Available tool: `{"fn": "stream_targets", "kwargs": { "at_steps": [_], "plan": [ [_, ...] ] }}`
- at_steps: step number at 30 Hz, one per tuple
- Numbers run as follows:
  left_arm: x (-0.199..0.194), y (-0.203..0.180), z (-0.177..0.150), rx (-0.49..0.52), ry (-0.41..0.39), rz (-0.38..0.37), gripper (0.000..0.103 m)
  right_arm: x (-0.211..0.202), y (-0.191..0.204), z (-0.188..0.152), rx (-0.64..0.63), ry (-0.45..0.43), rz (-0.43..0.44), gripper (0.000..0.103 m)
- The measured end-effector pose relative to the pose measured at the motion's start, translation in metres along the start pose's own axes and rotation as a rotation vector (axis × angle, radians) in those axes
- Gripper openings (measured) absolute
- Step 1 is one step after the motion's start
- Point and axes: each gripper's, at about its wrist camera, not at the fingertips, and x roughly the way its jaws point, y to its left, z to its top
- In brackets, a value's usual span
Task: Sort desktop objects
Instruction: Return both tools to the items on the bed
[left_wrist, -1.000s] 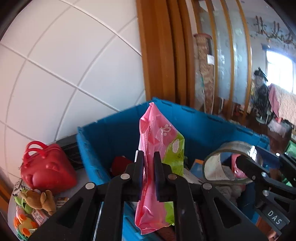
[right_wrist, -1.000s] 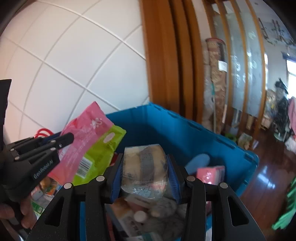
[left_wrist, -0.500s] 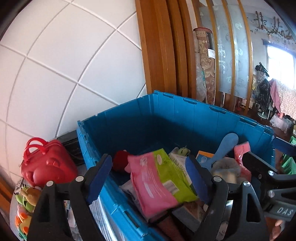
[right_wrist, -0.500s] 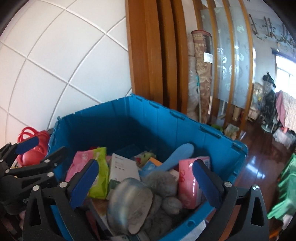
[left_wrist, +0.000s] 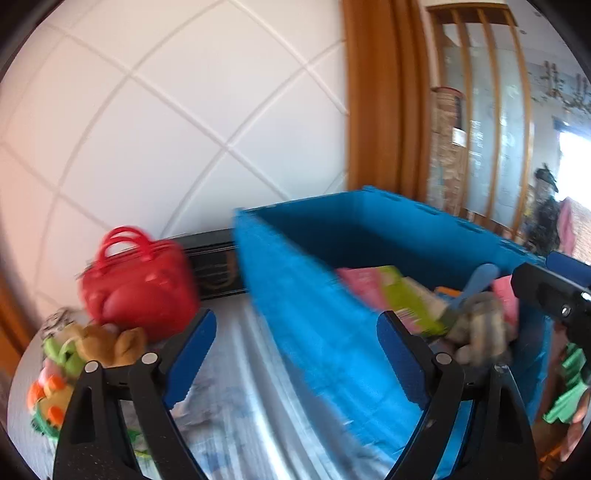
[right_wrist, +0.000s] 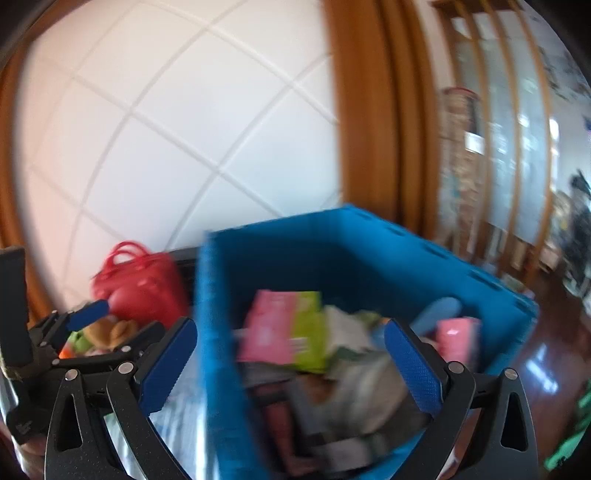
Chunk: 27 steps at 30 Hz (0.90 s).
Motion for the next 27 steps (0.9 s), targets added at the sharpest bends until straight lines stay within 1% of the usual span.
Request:
{"fn": "stream_targets", "kwargs": {
  "at_steps": [2,3,6,8,11,12,13,15,16,19,21,24,27],
  "plan": [
    [-0.007,0.022,-0.009,-0.008,0.003,0.052,0.09,0.004,0.026,-0.002,-0.035,0.012,0.045,0.103],
    [-0.011,0.041,-0.018,-0.019,0.01,0.099,0.09,0.008,0.039,-0.003,-0.05,0.019,0.067,0.103],
    [-0.015,0.081,-0.039,-0.043,0.045,0.188,0.09,0.024,0.076,-0.012,-0.085,0.05,0.128,0.103],
    [-0.015,0.117,-0.061,-0.067,0.095,0.264,0.09,0.04,0.1,-0.021,-0.104,0.085,0.17,0.103],
    [-0.013,0.161,-0.089,-0.114,0.165,0.324,0.09,0.07,0.139,-0.041,-0.14,0.154,0.234,0.103],
    [-0.011,0.177,-0.101,-0.133,0.189,0.345,0.09,0.081,0.152,-0.05,-0.156,0.177,0.254,0.103],
    [-0.009,0.198,-0.117,-0.16,0.22,0.384,0.09,0.093,0.166,-0.06,-0.175,0.202,0.276,0.103],
    [-0.006,0.225,-0.136,-0.194,0.25,0.433,0.09,0.112,0.19,-0.079,-0.208,0.254,0.32,0.103],
    [-0.003,0.242,-0.15,-0.217,0.28,0.462,0.09,0.124,0.203,-0.091,-0.231,0.281,0.346,0.103],
    [0.001,0.277,-0.187,-0.288,0.353,0.515,0.09,0.152,0.242,-0.123,-0.313,0.355,0.388,0.103],
    [0.006,0.298,-0.207,-0.338,0.389,0.536,0.09,0.168,0.265,-0.143,-0.361,0.401,0.415,0.103],
    [0.013,0.319,-0.226,-0.388,0.418,0.552,0.09,0.189,0.297,-0.169,-0.427,0.463,0.458,0.103],
    [0.02,0.332,-0.237,-0.418,0.439,0.561,0.09,0.213,0.328,-0.189,-0.489,0.524,0.496,0.103]
  ]
}}
